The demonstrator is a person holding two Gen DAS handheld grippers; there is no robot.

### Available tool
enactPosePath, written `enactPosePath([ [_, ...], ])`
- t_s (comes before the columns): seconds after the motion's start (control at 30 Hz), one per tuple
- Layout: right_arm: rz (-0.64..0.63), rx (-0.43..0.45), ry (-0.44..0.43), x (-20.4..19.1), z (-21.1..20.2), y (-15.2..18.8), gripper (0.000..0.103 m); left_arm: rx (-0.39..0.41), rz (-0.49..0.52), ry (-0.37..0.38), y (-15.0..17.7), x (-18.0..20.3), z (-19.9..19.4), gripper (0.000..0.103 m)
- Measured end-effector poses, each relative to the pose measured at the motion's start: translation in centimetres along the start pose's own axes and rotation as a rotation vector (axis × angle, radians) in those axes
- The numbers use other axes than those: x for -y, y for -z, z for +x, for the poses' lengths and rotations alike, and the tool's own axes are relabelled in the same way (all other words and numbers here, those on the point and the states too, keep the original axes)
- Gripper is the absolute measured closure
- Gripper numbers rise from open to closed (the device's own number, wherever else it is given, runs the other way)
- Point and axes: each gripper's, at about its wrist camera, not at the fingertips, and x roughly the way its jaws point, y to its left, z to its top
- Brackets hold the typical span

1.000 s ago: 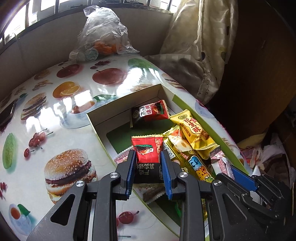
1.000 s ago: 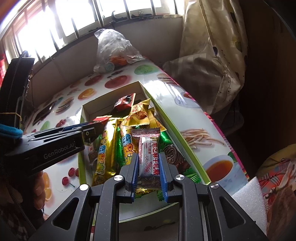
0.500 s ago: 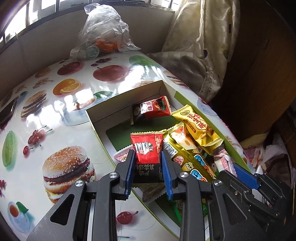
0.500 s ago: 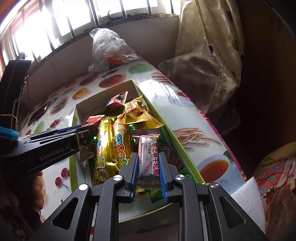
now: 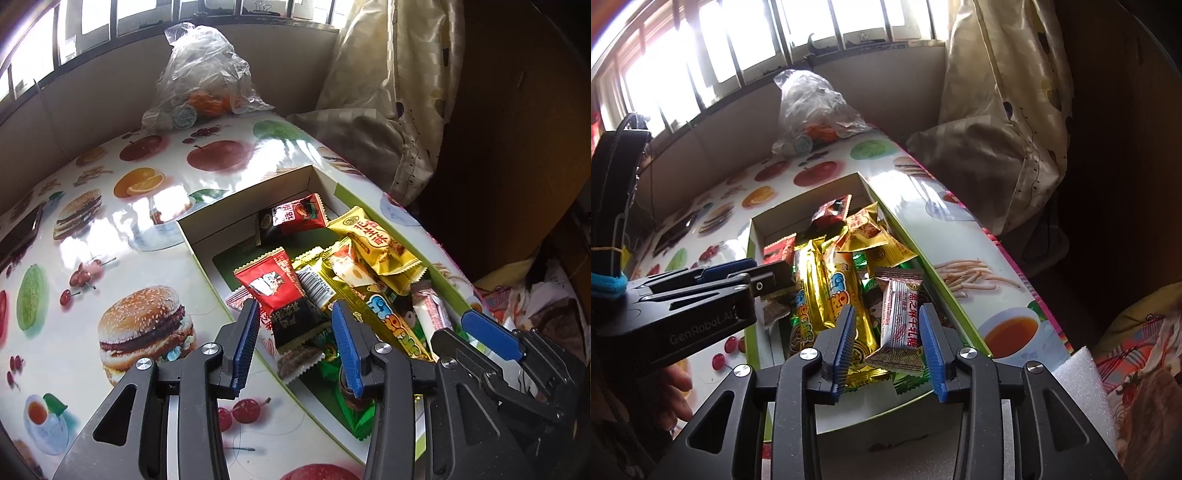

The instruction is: Organize snacks

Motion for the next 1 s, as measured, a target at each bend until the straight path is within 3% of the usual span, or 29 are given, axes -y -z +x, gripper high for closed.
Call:
enactPosePath([
  [0.3,-0.026,0.031,0.045,-0.4,-2.9,0.7,0.061,0.062,-0.002,-0.034,2.1,0.5,-3.9,0.061],
  [0.4,-0.04,0.032,0.048,-0.6,-3.6,1.3,0.06,0.084,0.03,-0.086,3.3,1.2,-5.1,0.061],
  [1.0,-0.095,0.007,0.108,-1.1,-5.4,6.6,0.058,0.037,0.073,-0.097,10.2,2.8,-6.2,0.061],
])
